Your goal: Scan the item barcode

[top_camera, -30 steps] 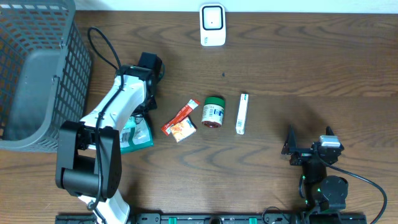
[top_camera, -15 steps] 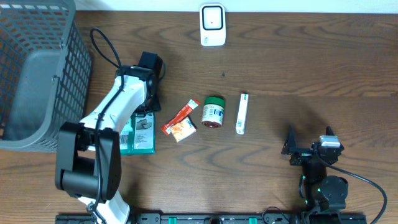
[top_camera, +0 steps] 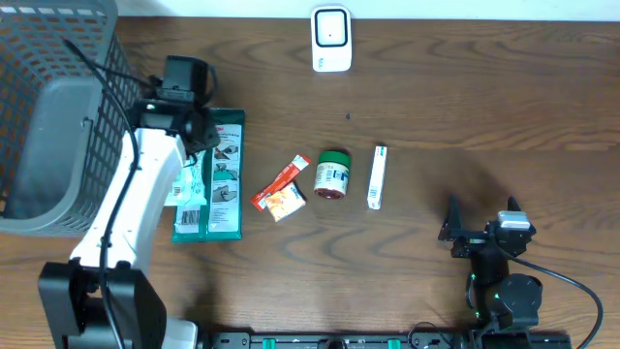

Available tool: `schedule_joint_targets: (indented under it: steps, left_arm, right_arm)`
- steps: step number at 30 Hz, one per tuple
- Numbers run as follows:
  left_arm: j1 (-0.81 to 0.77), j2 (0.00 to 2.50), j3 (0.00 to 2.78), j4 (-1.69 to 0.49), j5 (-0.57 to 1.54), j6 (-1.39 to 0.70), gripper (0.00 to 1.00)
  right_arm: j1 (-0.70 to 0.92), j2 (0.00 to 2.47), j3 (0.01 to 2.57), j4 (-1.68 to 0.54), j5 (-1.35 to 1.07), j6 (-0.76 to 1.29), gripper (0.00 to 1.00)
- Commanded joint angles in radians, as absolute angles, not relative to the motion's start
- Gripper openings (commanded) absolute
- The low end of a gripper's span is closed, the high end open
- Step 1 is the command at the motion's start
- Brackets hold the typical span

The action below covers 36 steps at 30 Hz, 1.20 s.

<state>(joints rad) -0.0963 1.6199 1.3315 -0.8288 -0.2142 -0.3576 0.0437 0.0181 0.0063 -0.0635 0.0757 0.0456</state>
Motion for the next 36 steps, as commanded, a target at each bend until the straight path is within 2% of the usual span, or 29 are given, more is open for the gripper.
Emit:
schedule_joint_targets:
  steps: [1,4,21,24,26,28,30,36]
  left_arm:
    - [-0.075,1.681,1.299,-0.827,-0.153,-0.334,0.60]
    - [-0.084,1.727,1.290,-0.824,-0.115,-0.303,0.50]
    - [-0.086,1.914,1.267,-0.753,-0.176,-0.311,0.49]
    - [-0.086,1.939,1.263,-0.745,-0.176,-0.311,0.37]
    - [-0.086,1.942,1.263,-0.738,-0.176,-0.311,0.24]
    - [-0.086,1.934,1.263,-0.737,-0.176,-0.311,0.19]
    - [-0.086,1.922,1.264,-0.738,-0.176,-0.311,0.08]
    - [-0.090,1.835,1.265,-0.762,-0.164,-0.311,0.08]
  right_arm:
    - [0.054,0.015,0.006,-0.068,0.077,0.059,0.99]
    - [0.054,0.015,0.006,-0.068,0.077,0.059,0.99]
    - [0.054,0.015,0.006,-0.068,0.077,0.059,0.99]
    - [0.054,0.015,0.006,-0.068,0.077,0.059,0.99]
    - [0.054,0.015,0.006,-0.068,0.077,0.059,0.99]
    - [0.054,0.015,0.006,-0.068,0.077,0.059,0.99]
    - [0.054,0.015,0.006,-0.068,0.077,0.059,0.99]
    - [0.054,0.015,0.006,-0.068,0.077,0.059,0.99]
